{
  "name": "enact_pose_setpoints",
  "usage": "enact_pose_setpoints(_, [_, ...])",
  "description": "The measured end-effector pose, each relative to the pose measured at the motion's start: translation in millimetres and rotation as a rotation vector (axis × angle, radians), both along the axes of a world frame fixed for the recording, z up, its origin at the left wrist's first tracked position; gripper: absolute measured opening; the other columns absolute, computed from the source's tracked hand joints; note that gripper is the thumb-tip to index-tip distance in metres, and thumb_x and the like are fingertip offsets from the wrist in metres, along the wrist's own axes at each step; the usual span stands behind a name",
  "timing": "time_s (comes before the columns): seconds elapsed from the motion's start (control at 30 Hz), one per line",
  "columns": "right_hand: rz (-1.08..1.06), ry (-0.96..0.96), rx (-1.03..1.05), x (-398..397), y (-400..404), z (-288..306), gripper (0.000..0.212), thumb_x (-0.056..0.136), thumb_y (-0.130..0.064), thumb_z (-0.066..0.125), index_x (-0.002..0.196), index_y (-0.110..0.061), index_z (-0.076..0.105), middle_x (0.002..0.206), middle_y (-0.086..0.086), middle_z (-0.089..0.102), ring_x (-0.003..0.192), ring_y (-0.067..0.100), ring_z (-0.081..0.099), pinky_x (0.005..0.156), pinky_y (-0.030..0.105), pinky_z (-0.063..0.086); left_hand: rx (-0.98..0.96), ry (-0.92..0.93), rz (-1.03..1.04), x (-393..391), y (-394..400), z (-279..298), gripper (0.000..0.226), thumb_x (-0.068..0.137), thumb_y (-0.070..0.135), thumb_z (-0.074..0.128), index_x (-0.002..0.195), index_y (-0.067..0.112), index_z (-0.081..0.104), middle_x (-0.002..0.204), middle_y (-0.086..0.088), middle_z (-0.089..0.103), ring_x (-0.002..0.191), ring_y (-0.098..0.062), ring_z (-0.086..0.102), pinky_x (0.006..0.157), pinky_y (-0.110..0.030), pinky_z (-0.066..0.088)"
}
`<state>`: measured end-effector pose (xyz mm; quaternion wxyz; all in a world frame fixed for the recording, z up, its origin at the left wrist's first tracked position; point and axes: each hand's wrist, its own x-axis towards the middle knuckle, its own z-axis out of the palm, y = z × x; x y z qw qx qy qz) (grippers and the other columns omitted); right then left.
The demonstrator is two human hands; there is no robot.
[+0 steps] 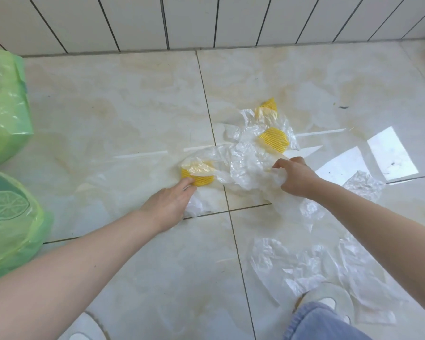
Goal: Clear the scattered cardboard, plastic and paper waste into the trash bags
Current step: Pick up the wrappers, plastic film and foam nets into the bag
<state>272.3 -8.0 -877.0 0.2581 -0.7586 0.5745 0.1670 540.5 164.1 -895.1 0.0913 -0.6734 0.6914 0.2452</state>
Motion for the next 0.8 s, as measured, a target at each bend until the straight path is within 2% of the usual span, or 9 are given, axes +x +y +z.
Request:
enact_pose_setpoints(0.07, [-0.006,0.022,-0.014,-1,5,0,0.053,0.079,-0.003,0.044,0.126,-0.027,0.048,0.125,0.014,0.035,0.094,0.037,0.058,0.082,0.032,0.049,-0.010,-0.006,0.003,3,3,1,0.050,0.083,0.001,0.046,0.131,0.014,0.040,0.146,0.004,0.023,0.085,-0.036,0.060,0.065,-0.041,0.046])
enact_pose_setpoints(0.17, [-0.041,0.008,0.009,-3,10,-4,0.049,0.079,-0.004,0.047,0.125,-0.023,0.051,0.113,0.014,0.039,0.104,0.035,0.053,0.076,0.029,0.047,0.000,0.002,0.052,6,3,4,0.043,0.082,0.002,0.049,0.124,0.014,0.045,0.144,0.002,0.024,0.083,-0.036,0.059,0.066,-0.042,0.046])
enact_pose_setpoints(0.27, [-0.052,-0.018,-0.001,-3,11,-3,0.041,0.079,-0.003,0.052,0.118,-0.017,0.058,0.102,0.013,0.049,0.111,0.029,0.048,0.072,0.025,0.038,0.040,0.023,0.105,6,-1,5,0.048,0.083,0.003,0.050,0.128,0.018,0.044,0.157,0.004,0.005,0.092,-0.036,0.059,0.068,-0.037,0.044])
enact_pose_setpoints(0.4, [-0.074,-0.090,0.005,2,11,8,0.026,0.078,-0.005,0.057,0.101,-0.016,0.063,0.092,0.010,0.061,0.086,0.029,0.056,0.059,0.027,0.042,0.081,0.035,0.133,5,-7,6,0.060,0.084,0.003,0.048,0.140,0.019,0.033,0.160,0.005,-0.002,0.108,-0.036,0.057,0.082,-0.038,0.047])
enact_pose_setpoints(0.47, [-0.093,-0.160,0.029,7,12,16,0.019,0.078,-0.008,0.059,0.093,-0.019,0.063,0.087,0.010,0.062,0.078,0.026,0.055,0.051,0.023,0.042,0.058,0.018,0.134,6,-8,6,0.063,0.084,0.002,0.047,0.143,0.016,0.029,0.159,0.006,0.003,0.109,-0.035,0.057,0.084,-0.039,0.047])
enact_pose_setpoints(0.57, [-0.089,-0.249,0.045,17,15,31,0.012,0.078,-0.007,0.060,0.086,-0.015,0.064,0.077,0.006,0.058,0.073,0.024,0.053,0.053,0.024,0.040,0.012,0.001,0.115,10,-9,4,0.056,0.084,0.002,0.046,0.138,0.014,0.034,0.153,0.005,0.014,0.102,-0.035,0.059,0.079,-0.041,0.048])
enact_pose_setpoints(0.67, [-0.128,-0.384,0.058,27,16,45,0.013,0.076,-0.002,0.056,0.066,-0.008,0.051,0.065,0.004,0.044,0.063,0.020,0.042,0.053,0.028,0.032,-0.046,0.050,0.117,16,-8,2,0.048,0.082,0.004,0.048,0.129,0.014,0.045,0.142,0.003,0.030,0.098,-0.034,0.060,0.079,-0.043,0.049])
enact_pose_setpoints(0.73, [-0.182,-0.475,0.068,33,16,54,0.007,0.075,-0.001,0.053,0.069,-0.001,0.049,0.067,0.006,0.039,0.062,0.019,0.038,0.055,0.028,0.030,-0.103,0.124,0.153,20,-5,7,0.036,0.081,0.006,0.051,0.116,0.010,0.054,0.129,0.000,0.043,0.098,-0.032,0.059,0.081,-0.043,0.048])
enact_pose_setpoints(0.8, [-0.221,-0.562,0.104,43,19,65,0.009,0.071,-0.007,0.055,0.075,0.001,0.052,0.069,0.007,0.042,0.063,0.018,0.040,0.060,0.029,0.033,-0.202,0.195,0.225,25,1,17,0.012,0.079,0.005,0.054,0.091,0.008,0.054,0.105,-0.005,0.051,0.090,-0.031,0.057,0.075,-0.040,0.046])
